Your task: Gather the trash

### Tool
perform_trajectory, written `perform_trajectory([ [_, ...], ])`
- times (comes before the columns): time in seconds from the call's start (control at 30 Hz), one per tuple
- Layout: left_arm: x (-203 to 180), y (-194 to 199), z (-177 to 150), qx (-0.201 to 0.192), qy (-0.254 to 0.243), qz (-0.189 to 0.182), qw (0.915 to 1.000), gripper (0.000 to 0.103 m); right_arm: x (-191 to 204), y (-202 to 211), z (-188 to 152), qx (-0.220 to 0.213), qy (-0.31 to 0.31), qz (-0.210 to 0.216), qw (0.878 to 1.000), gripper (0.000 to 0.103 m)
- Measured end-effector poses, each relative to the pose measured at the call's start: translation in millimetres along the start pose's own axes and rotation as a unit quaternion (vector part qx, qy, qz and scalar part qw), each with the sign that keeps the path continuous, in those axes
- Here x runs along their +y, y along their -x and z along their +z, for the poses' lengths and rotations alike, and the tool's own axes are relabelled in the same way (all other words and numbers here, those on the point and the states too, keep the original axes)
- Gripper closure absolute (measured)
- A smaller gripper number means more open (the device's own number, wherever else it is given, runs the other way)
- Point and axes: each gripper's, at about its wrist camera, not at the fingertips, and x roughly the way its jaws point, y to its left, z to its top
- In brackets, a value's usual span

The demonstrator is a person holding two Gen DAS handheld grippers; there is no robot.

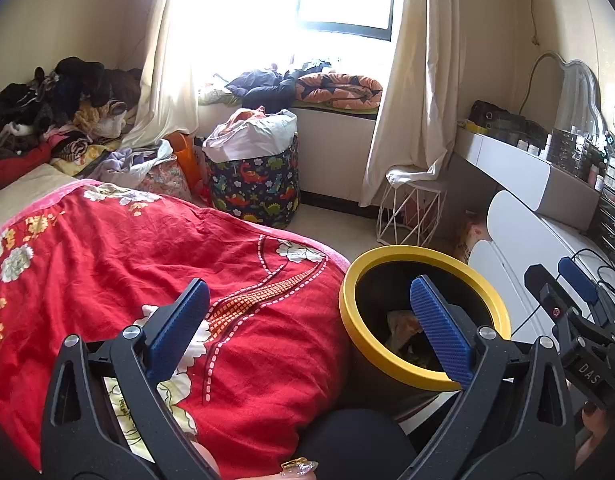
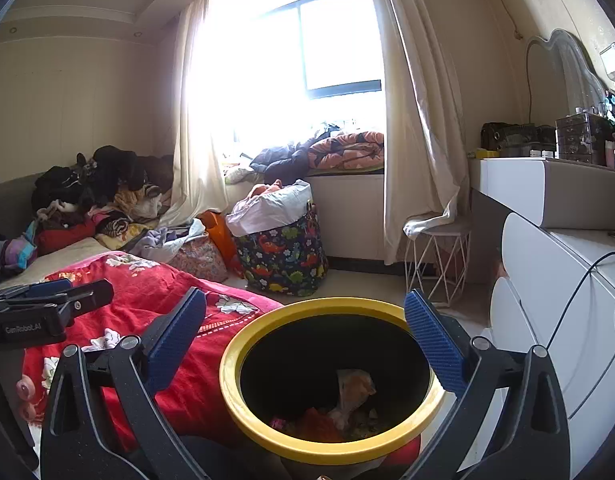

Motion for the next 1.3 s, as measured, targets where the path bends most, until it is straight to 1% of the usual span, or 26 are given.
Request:
perform_trajectory([
  [1.3,-6,3,7,-0.011,0.001,-0.003,0.9999,0.011,-9,0,-1,-0.001,-0.002,-0.016,1.0,0.006],
])
